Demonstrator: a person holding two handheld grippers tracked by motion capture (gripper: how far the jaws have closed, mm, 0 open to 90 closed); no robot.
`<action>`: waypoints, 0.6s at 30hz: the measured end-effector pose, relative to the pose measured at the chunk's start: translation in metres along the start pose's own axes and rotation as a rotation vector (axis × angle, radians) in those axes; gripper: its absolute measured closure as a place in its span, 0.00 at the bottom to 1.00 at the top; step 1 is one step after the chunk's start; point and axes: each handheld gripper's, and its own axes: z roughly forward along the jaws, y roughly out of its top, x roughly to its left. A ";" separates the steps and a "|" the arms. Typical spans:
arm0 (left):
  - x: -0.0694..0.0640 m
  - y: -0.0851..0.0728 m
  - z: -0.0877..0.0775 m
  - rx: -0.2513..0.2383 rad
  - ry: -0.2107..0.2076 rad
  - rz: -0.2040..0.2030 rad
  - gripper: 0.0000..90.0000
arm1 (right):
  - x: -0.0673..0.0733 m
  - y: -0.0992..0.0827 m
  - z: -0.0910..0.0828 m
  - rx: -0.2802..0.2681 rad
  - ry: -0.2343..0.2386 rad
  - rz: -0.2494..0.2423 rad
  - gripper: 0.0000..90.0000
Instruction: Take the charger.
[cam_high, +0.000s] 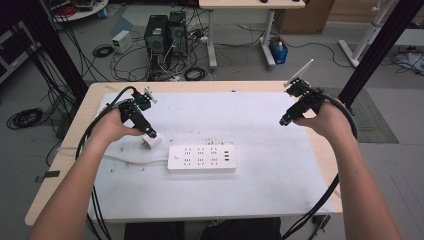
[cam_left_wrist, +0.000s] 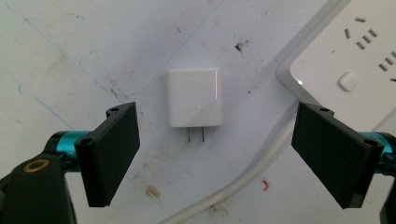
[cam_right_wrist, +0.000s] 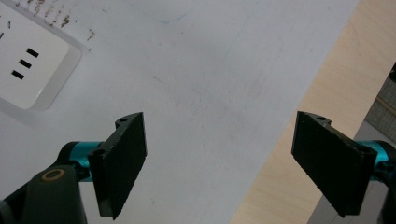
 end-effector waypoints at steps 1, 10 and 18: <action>0.001 0.000 0.004 0.006 0.002 0.003 0.17 | 0.000 0.000 0.001 0.002 -0.002 -0.001 0.20; 0.009 0.003 0.037 0.058 -0.003 0.018 0.17 | -0.004 -0.003 0.005 -0.002 0.006 -0.001 0.20; 0.013 0.001 0.060 0.105 -0.026 0.002 0.17 | -0.004 -0.004 0.008 0.001 0.011 0.003 0.20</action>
